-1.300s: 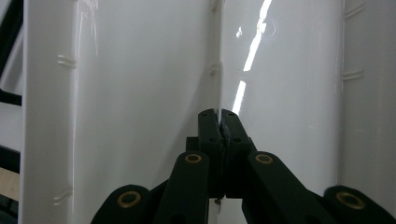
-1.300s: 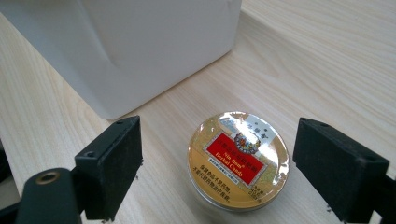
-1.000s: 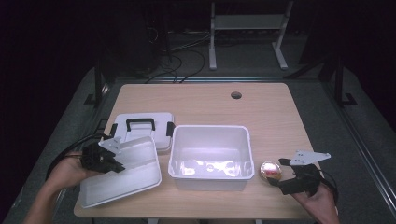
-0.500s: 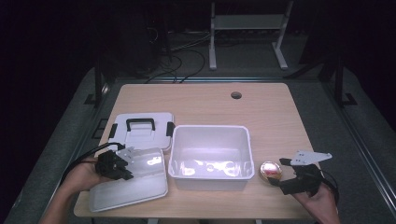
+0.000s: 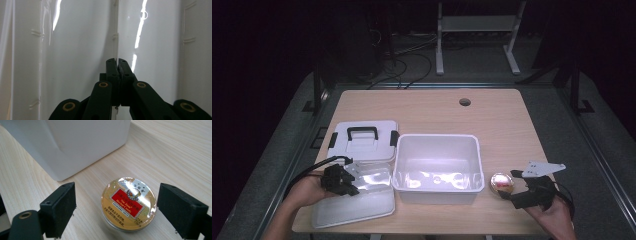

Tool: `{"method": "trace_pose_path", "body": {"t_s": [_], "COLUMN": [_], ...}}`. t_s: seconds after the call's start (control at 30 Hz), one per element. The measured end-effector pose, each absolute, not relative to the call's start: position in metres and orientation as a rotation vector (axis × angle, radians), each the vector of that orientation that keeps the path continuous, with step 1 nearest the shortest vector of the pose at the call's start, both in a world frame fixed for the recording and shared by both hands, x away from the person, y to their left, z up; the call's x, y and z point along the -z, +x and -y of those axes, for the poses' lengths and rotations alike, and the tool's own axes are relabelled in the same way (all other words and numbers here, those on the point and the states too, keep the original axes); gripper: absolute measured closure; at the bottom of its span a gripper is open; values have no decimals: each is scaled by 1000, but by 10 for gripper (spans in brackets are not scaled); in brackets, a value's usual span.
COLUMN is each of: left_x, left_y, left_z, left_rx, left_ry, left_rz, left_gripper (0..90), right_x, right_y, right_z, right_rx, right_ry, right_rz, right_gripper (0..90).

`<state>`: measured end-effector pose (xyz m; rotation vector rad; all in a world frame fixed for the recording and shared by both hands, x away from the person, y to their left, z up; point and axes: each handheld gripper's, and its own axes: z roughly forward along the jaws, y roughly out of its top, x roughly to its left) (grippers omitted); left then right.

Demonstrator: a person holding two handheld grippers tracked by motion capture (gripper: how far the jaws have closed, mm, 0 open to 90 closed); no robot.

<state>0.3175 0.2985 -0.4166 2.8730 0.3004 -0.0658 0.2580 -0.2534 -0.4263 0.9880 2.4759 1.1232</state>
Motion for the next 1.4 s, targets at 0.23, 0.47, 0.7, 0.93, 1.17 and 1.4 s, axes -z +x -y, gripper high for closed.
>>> {"method": "trace_pose_path", "body": {"t_s": [0.23, 0.47, 0.7, 0.93, 1.17, 1.4], "left_x": [418, 403, 392, 387, 383, 384], "left_y": [316, 312, 307, 299, 292, 287], "left_z": [-299, -301, -299, -296, -296, -299], "left_rx": [63, -4, -54, -134, -176, -195], "left_ry": [2872, 2811, 2697, 2581, 2486, 2451], "left_rz": [-305, -326, -376, -432, -472, -489], "left_gripper": [878, 744, 588, 472, 387, 350], "right_x": [427, 423, 418, 423, 428, 435], "right_y": [260, 268, 281, 294, 304, 311], "right_z": [254, 253, 250, 242, 232, 221], "right_rx": [-1083, -989, -855, -700, -581, -490], "right_ry": [986, 969, 932, 916, 895, 851], "right_rz": [-2509, -2572, -2658, -2745, -2800, -2867], "right_gripper": [146, 143, 141, 137, 136, 138]}}
